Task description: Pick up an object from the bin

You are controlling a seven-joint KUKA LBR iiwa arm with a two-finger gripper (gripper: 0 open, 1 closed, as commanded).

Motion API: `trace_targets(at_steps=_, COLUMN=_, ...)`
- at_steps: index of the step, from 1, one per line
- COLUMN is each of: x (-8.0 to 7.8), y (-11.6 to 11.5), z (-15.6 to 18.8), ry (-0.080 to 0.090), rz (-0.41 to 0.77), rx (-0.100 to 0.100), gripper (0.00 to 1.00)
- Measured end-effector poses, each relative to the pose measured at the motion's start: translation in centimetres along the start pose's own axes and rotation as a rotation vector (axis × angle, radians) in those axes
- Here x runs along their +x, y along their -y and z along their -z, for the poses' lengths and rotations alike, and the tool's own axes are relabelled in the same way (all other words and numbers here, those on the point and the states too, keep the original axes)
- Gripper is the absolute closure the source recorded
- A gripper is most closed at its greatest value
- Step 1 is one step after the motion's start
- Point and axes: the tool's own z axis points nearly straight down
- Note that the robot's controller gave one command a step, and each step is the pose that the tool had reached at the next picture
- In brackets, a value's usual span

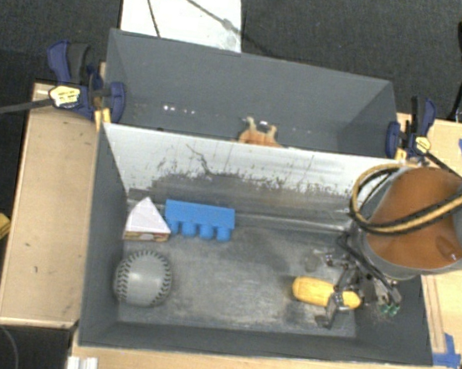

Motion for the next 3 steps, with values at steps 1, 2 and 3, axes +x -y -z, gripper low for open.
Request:
trace_targets(at_steps=1, x=-0.6, y=0.4, z=-3.0, ry=-0.005, rz=-0.031, rx=-0.002, gripper=1.00)
trace_targets(at_steps=2, x=-0.6, y=0.4, z=-3.0, ry=-0.005, rz=-0.029, rx=-0.002, gripper=1.00)
trace_targets(at_steps=3, x=-0.7, y=-0.2, z=1.6, ry=-0.013, rz=-0.039, rx=-0.003, gripper=1.00)
